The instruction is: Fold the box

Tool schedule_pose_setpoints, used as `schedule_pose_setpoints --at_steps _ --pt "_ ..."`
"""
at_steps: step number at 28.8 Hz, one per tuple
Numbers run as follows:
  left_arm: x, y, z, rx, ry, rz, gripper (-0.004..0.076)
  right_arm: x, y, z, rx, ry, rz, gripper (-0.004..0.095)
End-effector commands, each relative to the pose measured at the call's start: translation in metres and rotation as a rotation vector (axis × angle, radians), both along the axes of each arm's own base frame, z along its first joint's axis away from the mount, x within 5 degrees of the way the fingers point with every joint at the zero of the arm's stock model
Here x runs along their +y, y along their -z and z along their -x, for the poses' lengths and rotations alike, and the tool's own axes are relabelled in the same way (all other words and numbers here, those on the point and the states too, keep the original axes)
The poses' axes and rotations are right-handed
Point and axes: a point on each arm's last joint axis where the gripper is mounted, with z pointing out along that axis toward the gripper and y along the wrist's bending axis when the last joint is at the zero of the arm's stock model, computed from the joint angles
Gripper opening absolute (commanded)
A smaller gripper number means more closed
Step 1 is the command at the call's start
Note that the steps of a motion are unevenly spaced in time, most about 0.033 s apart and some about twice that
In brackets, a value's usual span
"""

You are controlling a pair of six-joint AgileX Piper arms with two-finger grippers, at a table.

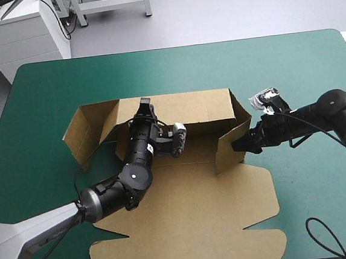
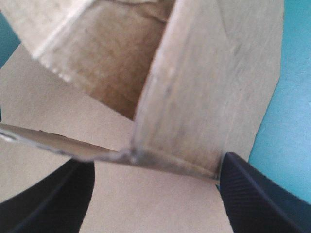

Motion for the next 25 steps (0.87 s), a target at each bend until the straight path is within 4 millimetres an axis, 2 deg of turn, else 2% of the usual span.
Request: schedule_pose_setpoints --at_steps 1,8,16,25 --pt "0.0 -0.019 0.002 -0.08 0.014 0.016 -0.0008 0.005 -0.018 0.0 -0.071 0.026 -0.046 0.0674" --pt "0.0 -0.02 0.002 -0.083 0.016 0.013 -0.0008 0.032 -0.007 0.014 -0.175 0.065 0.03 0.0671" --pt "0.0 -0.02 0.002 -0.082 0.016 0.014 -0.0008 0.029 -0.01 0.022 -0.286 0.256 -0.009 0.0671" --pt "0.0 -0.02 0.002 -0.083 0.014 0.013 -0.0008 0.049 -0.002 0.021 -0.374 0.35 -0.005 0.0671"
